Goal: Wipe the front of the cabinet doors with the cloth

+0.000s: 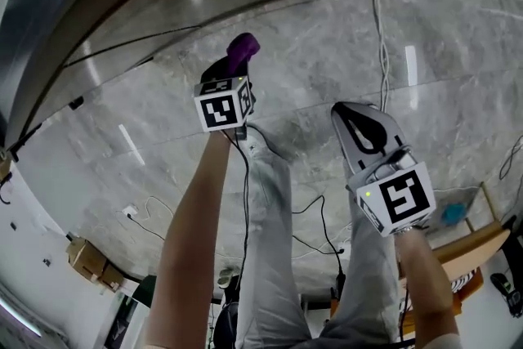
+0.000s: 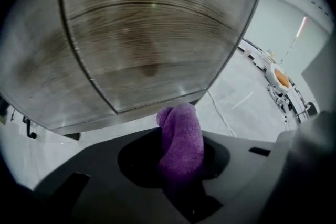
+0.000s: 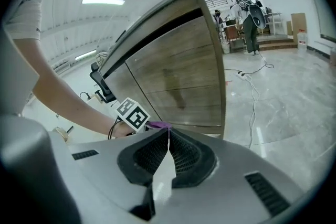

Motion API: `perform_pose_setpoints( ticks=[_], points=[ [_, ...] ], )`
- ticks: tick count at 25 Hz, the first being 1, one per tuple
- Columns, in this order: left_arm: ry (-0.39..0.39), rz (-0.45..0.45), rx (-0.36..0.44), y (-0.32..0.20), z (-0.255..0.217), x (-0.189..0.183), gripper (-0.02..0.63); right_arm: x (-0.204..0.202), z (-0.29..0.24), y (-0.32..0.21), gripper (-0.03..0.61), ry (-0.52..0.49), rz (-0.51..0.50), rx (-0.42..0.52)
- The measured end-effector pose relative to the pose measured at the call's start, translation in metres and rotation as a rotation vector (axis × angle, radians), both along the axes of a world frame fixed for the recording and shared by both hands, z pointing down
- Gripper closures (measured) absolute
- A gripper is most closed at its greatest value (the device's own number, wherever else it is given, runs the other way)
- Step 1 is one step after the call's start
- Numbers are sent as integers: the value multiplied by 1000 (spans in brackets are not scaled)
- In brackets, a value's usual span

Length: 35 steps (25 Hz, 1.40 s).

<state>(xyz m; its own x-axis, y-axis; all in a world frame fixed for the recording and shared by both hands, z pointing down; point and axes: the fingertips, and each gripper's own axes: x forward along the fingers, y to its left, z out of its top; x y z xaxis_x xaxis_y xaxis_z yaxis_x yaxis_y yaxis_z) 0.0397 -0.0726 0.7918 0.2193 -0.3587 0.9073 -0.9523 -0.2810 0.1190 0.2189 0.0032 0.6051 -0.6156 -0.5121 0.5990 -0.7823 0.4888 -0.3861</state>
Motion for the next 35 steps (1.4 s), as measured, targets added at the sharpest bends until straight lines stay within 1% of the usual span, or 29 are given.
perform_pose_setpoints(
  ticks=[3, 5, 8, 10, 13, 16, 18, 19, 23, 26, 29, 35],
  points=[
    [36, 39, -3, -10, 9, 71, 511, 65, 5, 2, 551, 45, 19, -6],
    [55, 75, 10, -23, 14, 116, 511, 110, 9, 4, 551, 80, 55, -1],
    [64, 139, 36, -42, 19, 171, 511, 174, 16, 15, 551, 111, 167, -10],
    [65, 161, 48, -55, 25, 196, 510, 206, 24, 25, 551, 118, 257, -27],
    [92, 146, 53, -73, 36, 219, 510, 230, 37, 42, 551, 121, 363, -50],
    [102, 163, 53, -82, 48, 225, 511, 226, 50, 60, 551, 119, 396, -72],
    [95, 179, 58, -90, 56, 216, 511, 213, 57, 65, 551, 121, 384, -76],
    [90, 172, 58, -95, 60, 207, 511, 205, 59, 65, 551, 124, 375, -75],
    [60, 119, 52, -107, 64, 153, 511, 168, 64, 59, 551, 117, 361, -67],
    [42, 99, 32, -106, 64, 108, 511, 138, 60, 45, 551, 107, 351, -52],
    [18, 83, 21, -102, 62, 61, 511, 104, 53, 25, 551, 99, 313, -26],
    [-79, 16, -12, -89, 67, -52, 511, 36, 45, 1, 551, 94, 229, 7]
  ],
)
